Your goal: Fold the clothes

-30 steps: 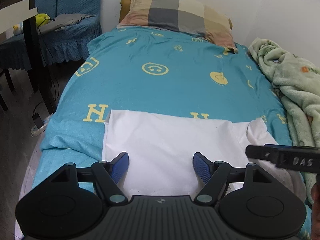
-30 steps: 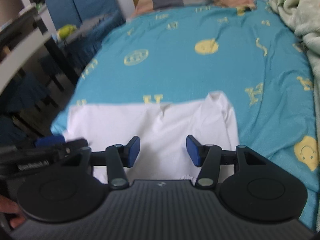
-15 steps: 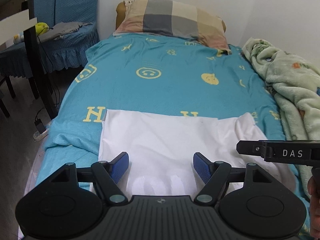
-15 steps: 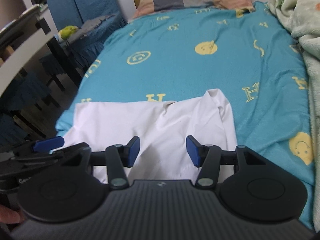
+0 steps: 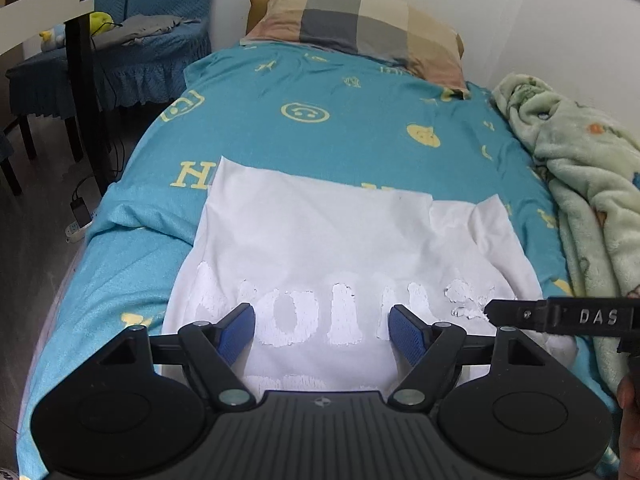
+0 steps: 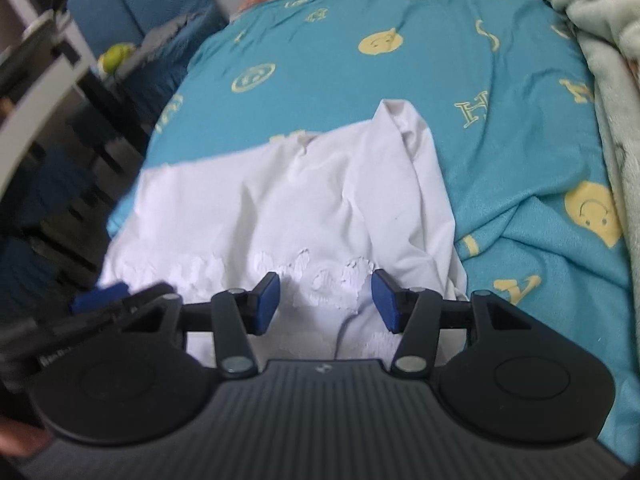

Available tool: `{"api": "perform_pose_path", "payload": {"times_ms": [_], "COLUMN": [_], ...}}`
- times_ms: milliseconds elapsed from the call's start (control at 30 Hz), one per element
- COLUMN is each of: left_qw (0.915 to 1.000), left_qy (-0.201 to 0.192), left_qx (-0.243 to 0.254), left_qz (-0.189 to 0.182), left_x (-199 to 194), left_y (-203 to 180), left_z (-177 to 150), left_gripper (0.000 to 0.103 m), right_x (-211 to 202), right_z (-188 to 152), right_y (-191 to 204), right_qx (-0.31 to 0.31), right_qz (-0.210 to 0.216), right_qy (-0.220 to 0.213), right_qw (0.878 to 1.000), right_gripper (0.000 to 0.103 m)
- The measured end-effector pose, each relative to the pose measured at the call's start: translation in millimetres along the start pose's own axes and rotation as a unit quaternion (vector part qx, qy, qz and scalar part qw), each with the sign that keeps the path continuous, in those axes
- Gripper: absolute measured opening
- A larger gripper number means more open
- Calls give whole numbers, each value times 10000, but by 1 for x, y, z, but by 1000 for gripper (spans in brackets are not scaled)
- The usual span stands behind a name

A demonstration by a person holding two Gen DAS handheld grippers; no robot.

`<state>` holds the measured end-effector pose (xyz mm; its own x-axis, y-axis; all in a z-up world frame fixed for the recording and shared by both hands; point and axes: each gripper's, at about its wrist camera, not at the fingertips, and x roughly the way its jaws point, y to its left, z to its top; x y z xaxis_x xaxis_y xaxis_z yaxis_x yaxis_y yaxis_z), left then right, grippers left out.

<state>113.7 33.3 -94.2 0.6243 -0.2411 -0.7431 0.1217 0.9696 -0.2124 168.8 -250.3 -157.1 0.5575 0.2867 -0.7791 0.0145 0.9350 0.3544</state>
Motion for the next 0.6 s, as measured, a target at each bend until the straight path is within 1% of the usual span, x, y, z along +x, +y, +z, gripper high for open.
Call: {"api": "perform_pose_path", "payload": {"times_ms": [33, 100, 133, 167, 200, 233, 267, 300, 333, 367, 467, 533, 600], "left_qw": [9999, 9976, 9949, 9899, 9794, 9659, 9495, 9300, 9074, 8949, 8839, 8781, 8645], "left_qy": [-20, -23, -14, 30, 127, 202, 271, 339, 406, 483, 623, 596, 459], "left_qx": [-131, -587, -854, -1199, -1700, -2202, -2692, -3174, -3645, -3919, -4213, -4375, -4614], "left_qz": [-91, -371, -531, -751, -1081, -1343, -1586, -1823, -2054, -2077, -1931, -1842, -1939], "left_x": [-6, -21, -29, -37, -42, -43, -43, -44, -44, -40, -19, -5, 9], "left_y": [2, 11, 16, 24, 35, 46, 57, 69, 80, 87, 99, 103, 109], "left_z": [-1, -6, -10, -15, -21, -31, -42, -52, -63, -69, -75, -77, -80], "left_gripper": [78, 79, 80, 83, 84, 86, 87, 87, 88, 88, 87, 87, 81], "right_x": [-6, -18, -24, -29, -32, -35, -38, -39, -40, -39, -35, -32, -28], "right_z": [1, 4, 5, 6, 6, 7, 7, 7, 7, 6, 3, 1, -4], "right_y": [-4, -13, -17, -20, -23, -26, -28, -30, -31, -32, -33, -31, -29], "right_qx": [166, 497, 655, 811, 954, 1096, 1232, 1327, 1425, 1545, 1898, 2033, 2167], "right_qz": [108, 321, 401, 484, 589, 694, 797, 888, 983, 1105, 1524, 1747, 1986], "right_qy": [-62, -185, -239, -290, -314, -338, -358, -349, -336, -290, -128, -8, 143], "right_qw": [9998, 9981, 9968, 9951, 9932, 9910, 9885, 9865, 9843, 9814, 9698, 9634, 9557], "right_gripper": [54, 54, 55, 55, 55, 55, 55, 55, 55, 55, 55, 55, 55]}}
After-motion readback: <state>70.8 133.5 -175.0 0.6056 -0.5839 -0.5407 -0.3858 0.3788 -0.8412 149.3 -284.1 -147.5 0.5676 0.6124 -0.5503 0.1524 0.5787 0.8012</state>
